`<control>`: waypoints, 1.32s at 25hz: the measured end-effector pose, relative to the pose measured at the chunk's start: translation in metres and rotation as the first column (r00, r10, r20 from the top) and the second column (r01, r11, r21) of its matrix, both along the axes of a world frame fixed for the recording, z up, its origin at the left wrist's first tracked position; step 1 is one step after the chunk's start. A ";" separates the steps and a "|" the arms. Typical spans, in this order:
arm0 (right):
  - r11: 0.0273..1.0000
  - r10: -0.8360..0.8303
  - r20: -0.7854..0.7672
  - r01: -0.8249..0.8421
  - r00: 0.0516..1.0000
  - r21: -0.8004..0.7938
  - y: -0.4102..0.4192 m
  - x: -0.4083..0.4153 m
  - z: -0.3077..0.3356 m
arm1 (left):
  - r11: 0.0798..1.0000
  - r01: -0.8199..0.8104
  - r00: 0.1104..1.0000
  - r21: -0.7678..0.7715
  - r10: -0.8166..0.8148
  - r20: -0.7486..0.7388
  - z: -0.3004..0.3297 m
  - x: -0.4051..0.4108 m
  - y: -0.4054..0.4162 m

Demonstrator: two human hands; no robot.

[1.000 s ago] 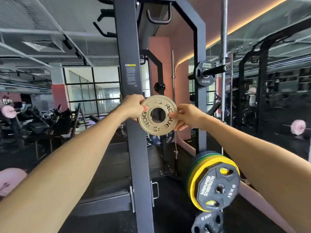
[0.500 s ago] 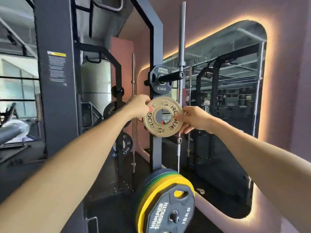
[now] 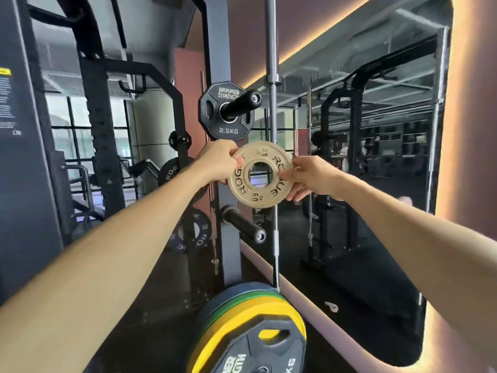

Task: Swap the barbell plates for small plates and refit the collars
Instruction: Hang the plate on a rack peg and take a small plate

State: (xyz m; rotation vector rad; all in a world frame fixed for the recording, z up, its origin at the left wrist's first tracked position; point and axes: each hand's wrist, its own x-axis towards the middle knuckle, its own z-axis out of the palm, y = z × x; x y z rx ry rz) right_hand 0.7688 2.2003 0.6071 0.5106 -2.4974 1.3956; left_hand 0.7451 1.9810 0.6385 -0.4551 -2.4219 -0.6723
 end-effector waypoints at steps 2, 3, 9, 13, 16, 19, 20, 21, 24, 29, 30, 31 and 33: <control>0.998 0.056 -0.005 -0.056 0.998 0.021 0.023 -0.023 0.004 | 0.998 -0.057 0.998 0.005 0.057 0.000 0.001 -0.011 0.022; 0.995 0.091 -0.006 -0.091 0.996 0.034 0.034 -0.034 0.006 | 0.996 -0.087 0.996 0.023 0.087 0.002 0.001 -0.016 0.033; 0.963 0.266 -0.033 -0.263 0.963 0.063 0.072 -0.082 0.023 | 0.973 -0.224 0.974 0.056 0.225 0.004 0.012 -0.025 0.072; 0.938 0.347 -0.113 -0.341 0.931 0.068 0.068 -0.100 0.052 | 0.940 -0.338 0.935 0.050 0.341 -0.092 0.043 -0.027 0.072; 0.921 0.389 -0.197 -0.388 0.900 0.050 0.061 -0.111 0.083 | 0.928 -0.369 0.918 0.042 0.371 -0.141 0.074 -0.028 0.065; 0.914 0.401 -0.269 -0.404 0.876 0.047 0.052 -0.120 0.116 | 0.923 -0.379 0.901 0.068 0.385 -0.201 0.108 -0.028 0.059; 0.912 0.402 -0.289 -0.407 0.869 0.047 0.049 -0.123 0.126 | 0.921 -0.381 0.893 0.079 0.389 -0.225 0.118 -0.028 0.058; 0.912 0.400 -0.307 -0.407 0.864 0.043 0.046 -0.125 0.135 | 0.921 -0.378 0.888 0.089 0.388 -0.245 0.128 -0.029 0.056; 0.925 0.363 -0.349 -0.379 0.864 0.025 0.038 -0.138 0.154 | 0.925 -0.367 0.889 0.098 0.380 -0.257 0.149 -0.038 0.053; 0.942 0.319 -0.359 -0.335 0.877 0.018 0.027 -0.176 0.158 | 0.922 -0.378 0.890 0.084 0.386 -0.243 0.153 -0.074 0.045; 0.945 0.312 -0.351 -0.327 0.883 0.017 0.024 -0.184 0.156 | 0.921 -0.379 0.890 0.088 0.389 -0.239 0.150 -0.085 0.042; 0.947 0.305 -0.344 -0.321 0.888 0.012 0.022 -0.193 0.153 | 0.919 -0.385 0.886 0.090 0.395 -0.243 0.147 -0.096 0.040; 0.950 0.295 -0.337 -0.314 0.894 -0.002 0.015 -0.211 0.150 | 0.910 -0.402 0.870 0.098 0.413 -0.270 0.143 -0.119 0.033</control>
